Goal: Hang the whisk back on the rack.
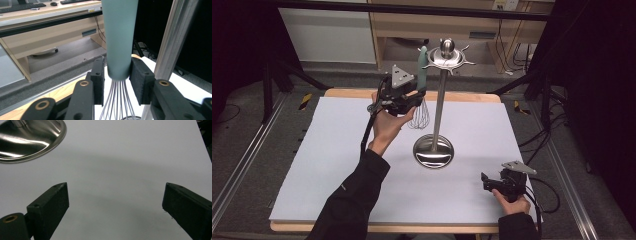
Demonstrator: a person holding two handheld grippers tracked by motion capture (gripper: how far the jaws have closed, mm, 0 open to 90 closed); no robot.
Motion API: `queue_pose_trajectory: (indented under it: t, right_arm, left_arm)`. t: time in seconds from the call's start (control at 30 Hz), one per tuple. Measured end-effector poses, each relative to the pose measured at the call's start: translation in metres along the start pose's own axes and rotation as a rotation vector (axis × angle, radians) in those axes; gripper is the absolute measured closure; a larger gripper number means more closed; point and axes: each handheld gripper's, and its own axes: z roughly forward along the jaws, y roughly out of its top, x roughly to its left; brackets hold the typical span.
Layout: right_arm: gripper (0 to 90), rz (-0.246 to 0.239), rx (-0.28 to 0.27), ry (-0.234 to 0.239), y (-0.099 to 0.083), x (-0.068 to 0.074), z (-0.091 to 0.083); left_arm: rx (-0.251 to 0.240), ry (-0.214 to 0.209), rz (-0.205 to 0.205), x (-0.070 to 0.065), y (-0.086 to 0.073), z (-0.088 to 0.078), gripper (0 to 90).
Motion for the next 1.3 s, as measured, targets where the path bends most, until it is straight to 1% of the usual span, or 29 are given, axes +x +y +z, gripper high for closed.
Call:
queue_pose_trajectory:
  t: [0.1,0.13,0.17,0.2,0.23,0.27,0.33,0.37,0.4,0.5,0.7,0.8,0.83,1.03,1.1,1.27,1.3]
  right_arm:
    - [7.5,-0.002,0.000,-0.002,0.000,0.000,0.000]
    - [7.5,-0.002,0.000,-0.002,0.000,0.000,0.000]
    - [7.5,-0.004,0.001,-0.004,0.000,0.000,0.000]
    - [7.5,-0.004,0.001,-0.005,0.000,0.000,0.000]
    - [7.5,-0.006,0.001,-0.005,0.000,0.000,0.000]
    - [7.5,-0.005,0.001,-0.006,0.000,0.000,0.000]
    - [7.5,-0.004,0.003,-0.005,0.000,0.000,0.000]
    - [7.5,-0.001,0.005,-0.005,0.000,0.000,0.000]
    - [7.5,-0.004,0.001,-0.004,0.000,0.000,0.000]
    - [7.5,-0.003,0.000,-0.005,-0.001,0.000,0.000]
    - [7.5,-0.009,0.005,-0.010,-0.001,0.001,0.001]
    - [7.5,-0.011,0.006,-0.011,-0.001,0.001,0.001]
    - [7.5,-0.011,0.006,-0.012,-0.001,0.001,0.001]
    - [7.4,-0.012,0.005,-0.018,-0.002,0.001,0.002]
    - [7.4,-0.017,0.005,-0.020,-0.002,0.001,0.001]
    - [7.3,-0.016,0.006,-0.027,-0.003,0.000,0.002]
    - [7.3,-0.015,0.007,-0.030,-0.003,0.000,0.002]
  left_arm:
    - [-0.009,0.000,-0.005,0.001,-0.002,-0.001,63.4]
    - [-0.010,0.000,-0.003,0.001,-0.003,-0.002,63.1]
    - [-0.016,0.006,0.011,0.003,-0.004,-0.003,62.6]
    - [-0.012,-0.004,0.000,0.002,-0.005,-0.004,61.9]
    - [-0.019,0.000,-0.004,0.002,-0.007,-0.005,61.2]
    - [-0.023,0.006,0.016,0.003,-0.009,-0.007,60.4]
    - [-0.027,0.001,0.017,0.004,-0.013,-0.011,58.2]
    - [-0.030,-0.006,-0.001,0.003,-0.016,-0.013,56.8]
    - [-0.026,-0.010,0.007,0.005,-0.020,-0.016,55.5]
    - [-0.031,-0.012,0.009,0.006,-0.031,-0.022,50.9]
    - [-0.037,-0.028,-0.021,0.013,-0.057,-0.038,46.0]
    - [-0.032,-0.028,-0.032,0.016,-0.070,-0.044,43.9]
    - [-0.029,-0.028,-0.033,0.016,-0.075,-0.046,43.4]
    - [0.025,-0.022,-0.024,0.019,-0.108,-0.053,42.2]
    - [0.037,-0.019,-0.023,0.021,-0.117,-0.055,41.6]
    - [0.076,-0.009,-0.041,0.028,-0.141,-0.061,40.1]
    - [0.084,-0.005,-0.039,0.030,-0.145,-0.062,40.0]
